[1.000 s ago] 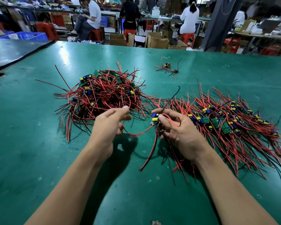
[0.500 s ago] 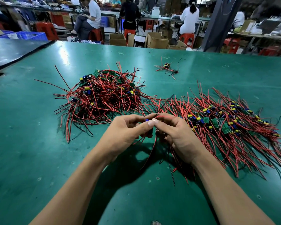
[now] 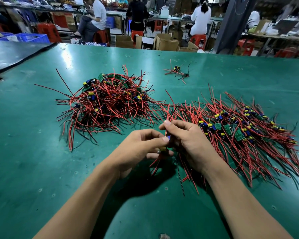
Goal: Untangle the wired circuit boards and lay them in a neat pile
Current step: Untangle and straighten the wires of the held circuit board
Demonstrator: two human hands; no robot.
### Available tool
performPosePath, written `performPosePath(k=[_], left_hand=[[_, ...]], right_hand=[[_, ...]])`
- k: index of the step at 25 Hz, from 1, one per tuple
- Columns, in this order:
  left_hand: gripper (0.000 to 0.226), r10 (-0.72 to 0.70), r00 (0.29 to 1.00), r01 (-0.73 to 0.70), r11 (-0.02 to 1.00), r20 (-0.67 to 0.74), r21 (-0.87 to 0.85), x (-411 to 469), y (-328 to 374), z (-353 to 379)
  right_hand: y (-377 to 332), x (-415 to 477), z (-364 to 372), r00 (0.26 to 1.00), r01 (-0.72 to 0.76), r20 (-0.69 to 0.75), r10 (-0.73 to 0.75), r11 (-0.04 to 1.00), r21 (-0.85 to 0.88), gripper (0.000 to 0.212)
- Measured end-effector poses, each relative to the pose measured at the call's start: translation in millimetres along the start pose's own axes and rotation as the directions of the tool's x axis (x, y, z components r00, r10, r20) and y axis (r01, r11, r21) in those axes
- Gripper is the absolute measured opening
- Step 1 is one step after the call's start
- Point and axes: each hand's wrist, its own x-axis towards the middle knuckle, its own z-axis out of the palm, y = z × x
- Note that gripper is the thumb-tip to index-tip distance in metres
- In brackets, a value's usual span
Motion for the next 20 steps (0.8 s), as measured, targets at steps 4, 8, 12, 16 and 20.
performPosePath(k=[4, 8, 12, 16, 20], left_hand=[[0.020, -0.013, 0.997, 0.009, 0.998, -0.075, -0.056, 0.6, -2.4, 5.4], [0.019, 0.081, 0.980, -0.088, 0.996, -0.181, -0.030, 0.5, -1.4, 7.7], [0.018, 0.068, 0.974, -0.072, 0.997, -0.217, -0.013, -0.2, -0.5, 4.4], [0.022, 0.040, 0.993, -0.039, 0.999, -0.110, 0.013, -0.5, -4.2, 5.9], [0.018, 0.006, 1.000, -0.005, 0.999, -0.025, 0.042, -1.9, -4.9, 2.6]], right_hand=[[1.8, -0.9, 0.8, 0.998, -0.017, 0.066, 0.016, 1.000, 0.019, 0.023], [7.0, -0.6, 4.6, 0.996, 0.016, 0.091, -0.011, 0.998, -0.054, 0.025], [10.6, -0.9, 9.5, 0.996, 0.049, 0.082, -0.032, 0.975, -0.219, 0.033], [7.1, -3.0, 8.7, 0.997, -0.034, 0.069, 0.045, 0.988, -0.149, 0.033], [4.4, -2.2, -0.5, 0.986, -0.062, 0.138, 0.095, 0.971, -0.229, 0.041]])
